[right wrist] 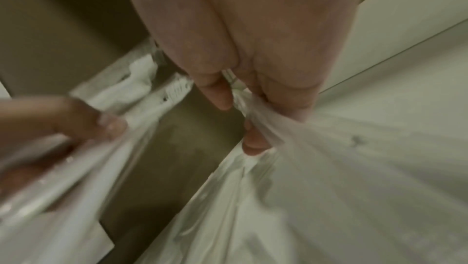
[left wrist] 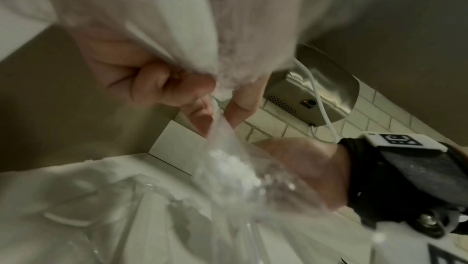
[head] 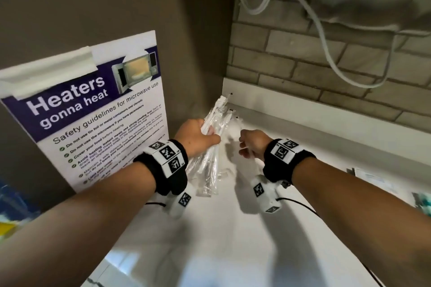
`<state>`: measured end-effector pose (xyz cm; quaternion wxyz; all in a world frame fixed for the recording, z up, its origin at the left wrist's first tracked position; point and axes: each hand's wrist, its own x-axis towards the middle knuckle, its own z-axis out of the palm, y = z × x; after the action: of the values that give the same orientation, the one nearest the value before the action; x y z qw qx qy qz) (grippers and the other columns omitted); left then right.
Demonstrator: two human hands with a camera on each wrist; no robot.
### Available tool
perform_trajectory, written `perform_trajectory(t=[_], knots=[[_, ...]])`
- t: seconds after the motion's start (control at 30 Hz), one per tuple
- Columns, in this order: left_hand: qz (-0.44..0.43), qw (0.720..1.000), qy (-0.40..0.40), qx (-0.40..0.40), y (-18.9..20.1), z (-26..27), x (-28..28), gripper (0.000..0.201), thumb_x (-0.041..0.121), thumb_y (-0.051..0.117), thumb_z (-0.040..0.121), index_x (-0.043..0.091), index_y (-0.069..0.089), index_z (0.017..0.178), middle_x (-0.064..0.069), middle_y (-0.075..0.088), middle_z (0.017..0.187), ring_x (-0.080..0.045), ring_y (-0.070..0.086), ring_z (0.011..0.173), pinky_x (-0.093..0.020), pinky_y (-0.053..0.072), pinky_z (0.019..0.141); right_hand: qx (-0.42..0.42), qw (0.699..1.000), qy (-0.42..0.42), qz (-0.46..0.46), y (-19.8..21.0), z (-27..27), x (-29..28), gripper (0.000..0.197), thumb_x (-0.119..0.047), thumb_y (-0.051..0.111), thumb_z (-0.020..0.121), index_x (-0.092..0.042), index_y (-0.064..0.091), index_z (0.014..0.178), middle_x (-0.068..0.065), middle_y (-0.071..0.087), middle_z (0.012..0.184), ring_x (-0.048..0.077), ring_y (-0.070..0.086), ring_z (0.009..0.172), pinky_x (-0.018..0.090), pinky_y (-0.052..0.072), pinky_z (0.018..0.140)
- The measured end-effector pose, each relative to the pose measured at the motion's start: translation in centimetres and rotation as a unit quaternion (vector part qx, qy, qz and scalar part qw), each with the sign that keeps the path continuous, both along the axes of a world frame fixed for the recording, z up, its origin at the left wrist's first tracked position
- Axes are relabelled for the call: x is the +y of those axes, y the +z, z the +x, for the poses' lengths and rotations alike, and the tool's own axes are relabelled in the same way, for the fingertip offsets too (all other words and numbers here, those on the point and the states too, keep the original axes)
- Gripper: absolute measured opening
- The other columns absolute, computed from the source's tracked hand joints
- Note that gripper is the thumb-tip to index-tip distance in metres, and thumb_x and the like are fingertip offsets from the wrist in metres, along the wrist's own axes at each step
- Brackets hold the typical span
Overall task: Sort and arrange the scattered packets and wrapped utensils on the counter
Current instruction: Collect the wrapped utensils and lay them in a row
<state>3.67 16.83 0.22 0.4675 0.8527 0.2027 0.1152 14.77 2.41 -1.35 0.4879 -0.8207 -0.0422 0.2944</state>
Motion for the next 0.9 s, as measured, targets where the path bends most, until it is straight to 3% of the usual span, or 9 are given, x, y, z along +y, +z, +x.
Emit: perform_trajectory(t=[0.17, 0.23, 0.3, 0.4, 0.47, 0.57, 0.7, 0.83, 0.9], knots=[[0.001, 0.998, -0.062, 0.03, -0.9, 1.8, -4.2, 0.02, 0.025, 0.071, 0.073, 0.011, 0.058, 0.075, 0.002, 0.055, 0.068, -0.017, 0.053, 0.062, -0.026, 0.043, 0.059, -0.071, 0.994, 0.0, -0.085, -0.1, 1.1, -7.8, 0.024, -0.008, 0.056, 0.089, -0.011, 0.051, 0.066, 0.006, 0.053, 0.064, 0.017, 0.056, 0.051, 0.029, 0.045, 0.056], [-0.012, 0.994, -0.104, 0.037, -1.4, 3.0, -6.7, 0.024, 0.025, 0.072, 0.073, 0.005, 0.063, 0.085, 0.001, 0.059, 0.071, -0.018, 0.057, 0.064, -0.026, 0.046, 0.06, -0.098, 0.982, 0.014, -0.163, 0.1, 1.2, -11.3, 0.022, -0.017, 0.062, 0.088, -0.017, 0.056, 0.067, 0.003, 0.057, 0.071, 0.015, 0.054, 0.059, 0.025, 0.045, 0.06], [-0.021, 0.99, -0.132, 0.049, -2.1, 4.2, -9.3, 0.033, 0.026, 0.072, 0.073, 0.003, 0.064, 0.095, -0.001, 0.061, 0.075, -0.018, 0.059, 0.065, -0.026, 0.046, 0.058, -0.117, 0.969, 0.01, -0.217, 0.7, 1.0, -14.3, 0.023, -0.029, 0.069, 0.084, -0.011, 0.063, 0.072, 0.006, 0.059, 0.072, 0.019, 0.054, 0.066, 0.029, 0.047, 0.067], [-0.037, 0.983, -0.162, 0.081, -3.5, 6.0, -13.1, 0.056, 0.033, 0.071, 0.069, 0.003, 0.06, 0.115, -0.01, 0.069, 0.097, -0.021, 0.066, 0.076, -0.022, 0.045, 0.057, -0.131, 0.959, -0.036, -0.248, 1.4, 0.9, -17.6, 0.037, -0.042, 0.077, 0.076, -0.007, 0.065, 0.07, 0.005, 0.063, 0.062, 0.022, 0.06, 0.068, 0.037, 0.054, 0.079], [-0.022, 0.978, -0.181, 0.105, -4.2, 7.0, -15.3, 0.052, 0.033, 0.071, 0.071, 0.004, 0.061, 0.112, -0.009, 0.068, 0.094, -0.021, 0.064, 0.073, -0.022, 0.045, 0.057, -0.116, 0.953, -0.059, -0.273, 1.6, 0.9, -18.8, 0.043, -0.046, 0.078, 0.073, -0.012, 0.058, 0.056, 0.002, 0.062, 0.053, 0.017, 0.06, 0.055, 0.031, 0.056, 0.072], [0.027, 0.969, -0.208, 0.133, -4.9, 8.1, -18.1, 0.041, 0.034, 0.071, 0.074, 0.005, 0.062, 0.102, -0.006, 0.066, 0.088, -0.024, 0.066, 0.077, -0.024, 0.043, 0.058, -0.088, 0.945, -0.096, -0.298, 1.7, 0.7, -19.9, 0.045, -0.046, 0.08, 0.07, -0.013, 0.054, 0.052, -0.004, 0.058, 0.04, 0.007, 0.051, 0.033, 0.014, 0.041, 0.041], [0.078, 0.96, -0.222, 0.155, -5.7, 9.5, -20.4, 0.051, 0.04, 0.071, 0.07, 0.008, 0.062, 0.108, -0.011, 0.07, 0.103, -0.028, 0.068, 0.089, -0.027, 0.048, 0.064, -0.061, 0.94, -0.108, -0.317, 1.2, 0.6, -20.9, 0.039, -0.036, 0.085, 0.067, -0.011, 0.058, 0.056, 0.003, 0.063, 0.052, 0.015, 0.055, 0.042, 0.021, 0.047, 0.049], [0.088, 0.954, -0.232, 0.167, -6.3, 10.8, -21.9, 0.047, 0.043, 0.072, 0.07, 0.011, 0.061, 0.102, -0.009, 0.07, 0.099, -0.027, 0.068, 0.085, -0.031, 0.054, 0.066, -0.071, 0.938, -0.12, -0.318, 0.3, 1.3, -21.9, 0.04, -0.036, 0.089, 0.059, -0.011, 0.059, 0.063, 0.011, 0.073, 0.069, 0.028, 0.071, 0.065, 0.035, 0.06, 0.069], [0.082, 0.955, -0.228, 0.173, -6.7, 11.1, -22.5, 0.057, 0.057, 0.071, 0.067, 0.014, 0.059, 0.103, -0.007, 0.069, 0.098, -0.027, 0.067, 0.086, -0.035, 0.056, 0.074, -0.081, 0.932, -0.125, -0.329, 0.2, 1.5, -22.4, 0.044, -0.041, 0.088, 0.057, -0.009, 0.061, 0.069, 0.012, 0.074, 0.076, 0.03, 0.073, 0.073, 0.04, 0.061, 0.073]])
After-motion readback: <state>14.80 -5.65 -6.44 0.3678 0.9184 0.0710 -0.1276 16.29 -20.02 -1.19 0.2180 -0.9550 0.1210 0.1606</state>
